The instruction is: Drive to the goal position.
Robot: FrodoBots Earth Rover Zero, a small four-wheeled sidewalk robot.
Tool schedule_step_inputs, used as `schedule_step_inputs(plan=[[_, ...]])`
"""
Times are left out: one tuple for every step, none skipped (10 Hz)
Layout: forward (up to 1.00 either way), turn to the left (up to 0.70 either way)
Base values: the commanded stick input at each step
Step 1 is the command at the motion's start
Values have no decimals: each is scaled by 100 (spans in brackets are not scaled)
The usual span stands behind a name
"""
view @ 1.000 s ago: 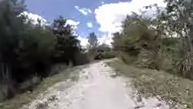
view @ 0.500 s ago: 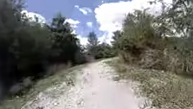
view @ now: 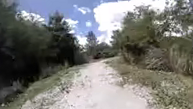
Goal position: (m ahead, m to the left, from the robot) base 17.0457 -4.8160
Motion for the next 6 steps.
schedule_step_inputs(plan=[[70,2],[70,2],[70,2],[70,2],[70,2],[70,2]])
